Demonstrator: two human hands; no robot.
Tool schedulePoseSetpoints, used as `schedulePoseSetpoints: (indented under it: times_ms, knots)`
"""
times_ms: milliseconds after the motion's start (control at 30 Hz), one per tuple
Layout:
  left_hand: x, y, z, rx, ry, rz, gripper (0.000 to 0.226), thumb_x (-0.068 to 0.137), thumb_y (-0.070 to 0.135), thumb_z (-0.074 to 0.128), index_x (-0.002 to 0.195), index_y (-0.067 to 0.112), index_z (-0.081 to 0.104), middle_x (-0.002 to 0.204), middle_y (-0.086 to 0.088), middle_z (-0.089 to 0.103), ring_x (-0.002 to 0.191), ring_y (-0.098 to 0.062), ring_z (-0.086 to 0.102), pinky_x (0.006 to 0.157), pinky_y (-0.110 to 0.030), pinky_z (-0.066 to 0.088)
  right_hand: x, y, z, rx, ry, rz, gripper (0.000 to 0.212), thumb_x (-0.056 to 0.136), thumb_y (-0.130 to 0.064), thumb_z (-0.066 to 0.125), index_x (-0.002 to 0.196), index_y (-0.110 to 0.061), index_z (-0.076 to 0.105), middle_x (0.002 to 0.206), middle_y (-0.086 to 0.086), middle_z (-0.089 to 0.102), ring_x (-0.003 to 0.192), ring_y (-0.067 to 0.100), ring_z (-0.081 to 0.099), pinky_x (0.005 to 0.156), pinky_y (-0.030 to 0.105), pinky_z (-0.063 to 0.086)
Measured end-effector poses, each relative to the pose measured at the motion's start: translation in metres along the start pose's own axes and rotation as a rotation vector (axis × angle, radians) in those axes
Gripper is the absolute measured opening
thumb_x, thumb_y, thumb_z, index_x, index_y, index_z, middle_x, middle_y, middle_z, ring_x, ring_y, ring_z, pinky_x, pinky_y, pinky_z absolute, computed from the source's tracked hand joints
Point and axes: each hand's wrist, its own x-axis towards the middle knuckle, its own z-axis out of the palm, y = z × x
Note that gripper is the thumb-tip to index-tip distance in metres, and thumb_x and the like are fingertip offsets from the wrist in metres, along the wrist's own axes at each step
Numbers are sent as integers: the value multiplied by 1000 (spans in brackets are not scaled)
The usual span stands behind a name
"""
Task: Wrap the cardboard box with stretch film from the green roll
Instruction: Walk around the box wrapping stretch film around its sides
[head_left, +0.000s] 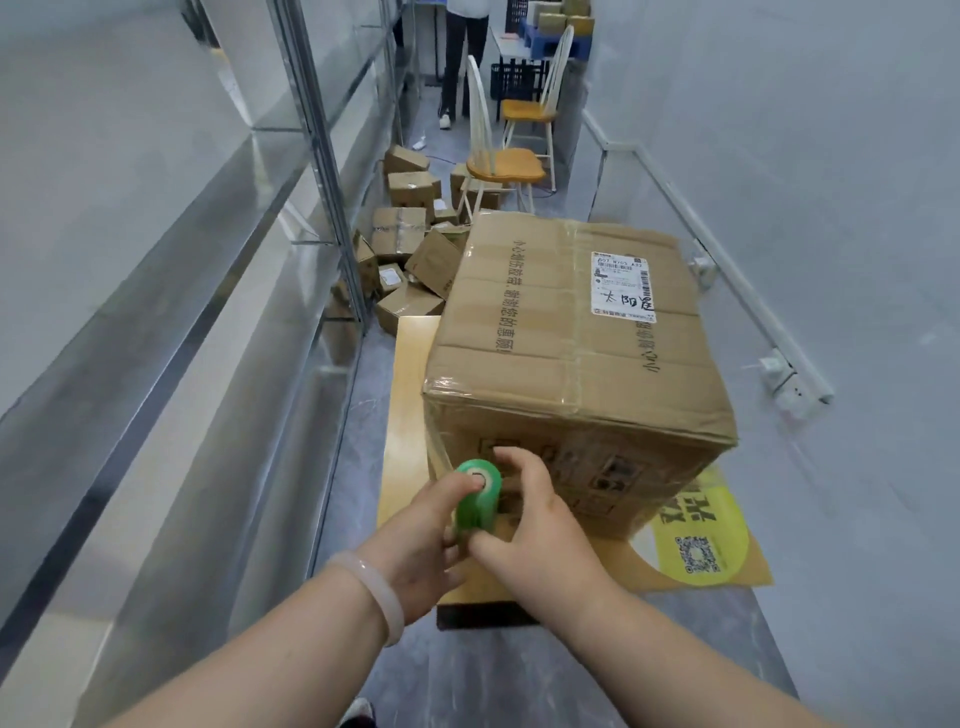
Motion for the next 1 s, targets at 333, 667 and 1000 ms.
schedulePoseSetpoints:
  times_ms: [333,667,1000]
  knots:
    - [1,-24,78,-290,28,34,80,70,36,78,141,16,48,134,-25,60,120,-40,63,97,-51,54,-21,39,-54,25,-9,5,58,70,-22,73,110,-40,35,107,-16,55,101,1,56,71,12,44]
    - [26,-23,102,-272,12,35,125,53,38,87,157,42,17,139,-17,58,113,-33,68,97,-52,54,-3,49,-87,-61,-26,-41,56,68,-14,70,112,-34,43,104,-9,59,97,6,56,76,18,47]
    - [43,-59,144,-513,253,262,110,62,25,83,151,49,24,139,-14,60,120,-35,63,102,-56,49,21,71,-121,-124,-430,-228,64,67,-21,73,118,-42,40,115,-12,46,108,-2,45,79,-3,33]
